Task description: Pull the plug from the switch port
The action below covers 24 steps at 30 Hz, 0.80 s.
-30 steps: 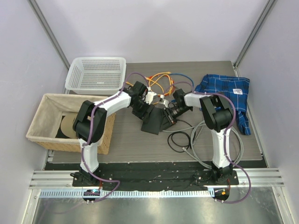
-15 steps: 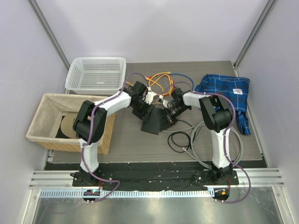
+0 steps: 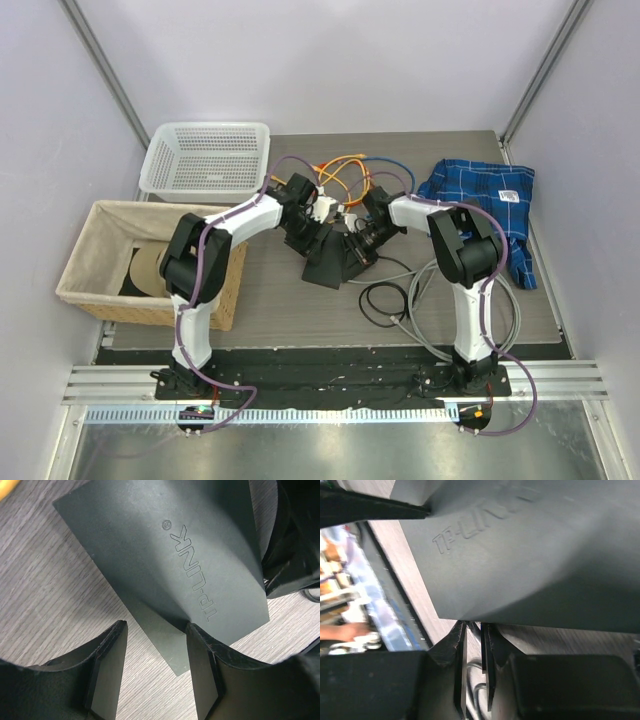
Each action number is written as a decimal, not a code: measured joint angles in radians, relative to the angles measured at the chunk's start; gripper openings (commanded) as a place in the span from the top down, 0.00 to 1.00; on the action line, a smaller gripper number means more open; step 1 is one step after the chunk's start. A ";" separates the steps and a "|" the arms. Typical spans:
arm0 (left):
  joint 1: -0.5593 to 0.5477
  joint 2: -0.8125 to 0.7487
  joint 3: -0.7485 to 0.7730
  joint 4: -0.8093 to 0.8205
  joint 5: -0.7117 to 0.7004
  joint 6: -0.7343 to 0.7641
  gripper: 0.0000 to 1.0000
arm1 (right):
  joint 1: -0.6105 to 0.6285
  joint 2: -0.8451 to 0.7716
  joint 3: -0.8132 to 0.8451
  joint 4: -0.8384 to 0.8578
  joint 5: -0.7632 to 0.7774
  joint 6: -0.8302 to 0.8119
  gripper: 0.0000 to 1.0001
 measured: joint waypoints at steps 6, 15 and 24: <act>0.001 0.008 0.006 -0.004 0.014 -0.011 0.46 | 0.011 -0.019 0.021 -0.092 0.084 -0.097 0.98; 0.012 0.054 0.063 -0.051 0.063 -0.032 0.47 | 0.006 0.040 0.070 -0.377 0.104 -0.377 0.98; 0.085 0.086 0.070 -0.064 0.184 -0.048 0.48 | -0.146 -0.066 0.235 -0.427 0.155 -0.504 0.98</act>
